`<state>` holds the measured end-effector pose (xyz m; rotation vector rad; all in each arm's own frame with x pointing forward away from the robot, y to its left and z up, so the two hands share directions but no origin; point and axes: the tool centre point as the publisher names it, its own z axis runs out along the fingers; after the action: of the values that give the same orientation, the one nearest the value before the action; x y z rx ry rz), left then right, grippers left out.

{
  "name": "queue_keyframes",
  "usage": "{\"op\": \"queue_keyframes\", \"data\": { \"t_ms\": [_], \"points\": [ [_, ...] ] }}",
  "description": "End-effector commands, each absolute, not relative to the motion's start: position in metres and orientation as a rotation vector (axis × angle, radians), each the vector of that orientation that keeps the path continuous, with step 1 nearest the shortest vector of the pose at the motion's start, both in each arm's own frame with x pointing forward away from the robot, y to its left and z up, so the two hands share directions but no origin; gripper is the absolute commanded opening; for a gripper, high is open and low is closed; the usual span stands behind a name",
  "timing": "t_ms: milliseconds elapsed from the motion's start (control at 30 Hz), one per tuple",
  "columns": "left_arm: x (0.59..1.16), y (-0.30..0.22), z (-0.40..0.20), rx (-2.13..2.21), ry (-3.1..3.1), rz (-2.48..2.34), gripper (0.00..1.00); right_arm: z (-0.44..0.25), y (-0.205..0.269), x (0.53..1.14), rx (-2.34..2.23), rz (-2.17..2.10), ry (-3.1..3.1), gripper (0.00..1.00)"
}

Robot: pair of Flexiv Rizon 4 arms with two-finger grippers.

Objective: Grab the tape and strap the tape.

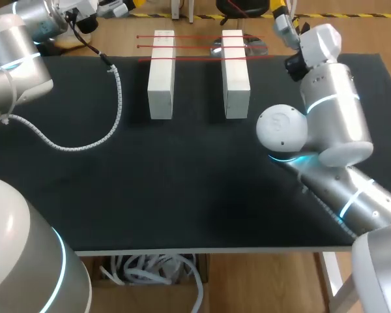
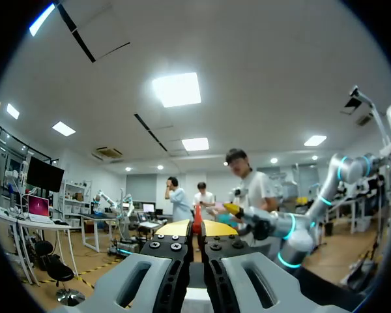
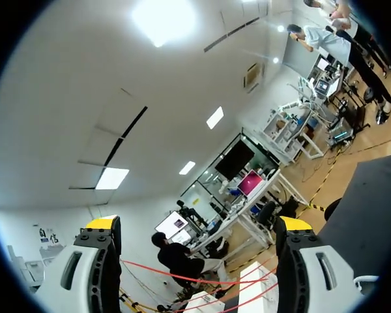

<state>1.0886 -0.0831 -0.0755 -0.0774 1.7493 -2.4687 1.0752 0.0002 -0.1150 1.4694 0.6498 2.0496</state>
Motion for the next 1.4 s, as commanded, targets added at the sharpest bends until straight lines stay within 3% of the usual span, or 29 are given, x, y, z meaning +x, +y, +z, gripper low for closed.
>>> {"op": "queue_keyframes", "data": {
  "t_ms": [33, 300, 633, 967, 1400],
  "points": [
    [1.088, -0.083, -0.075, -0.081, 1.748, -2.466, 0.00, -0.121, 0.000, 1.080, 1.066, 2.157, 0.239, 1.00],
    [1.088, -0.083, -0.075, -0.081, 1.748, -2.466, 0.00, -0.121, 0.000, 1.080, 1.066, 2.157, 0.239, 1.00],
    [1.088, -0.083, -0.075, -0.081, 1.748, -2.466, 0.00, -0.083, 0.057, 1.050, 1.120, 2.209, -0.707, 1.00],
    [1.088, -0.083, -0.075, -0.081, 1.748, -2.466, 0.00, -0.086, 0.043, 1.021, 1.145, 2.016, -1.048, 1.00],
    [1.088, -0.083, -0.075, -0.081, 1.748, -2.466, 0.00, -0.081, 0.028, 1.026, 1.242, 1.931, -1.341, 1.00]
  ]
}}
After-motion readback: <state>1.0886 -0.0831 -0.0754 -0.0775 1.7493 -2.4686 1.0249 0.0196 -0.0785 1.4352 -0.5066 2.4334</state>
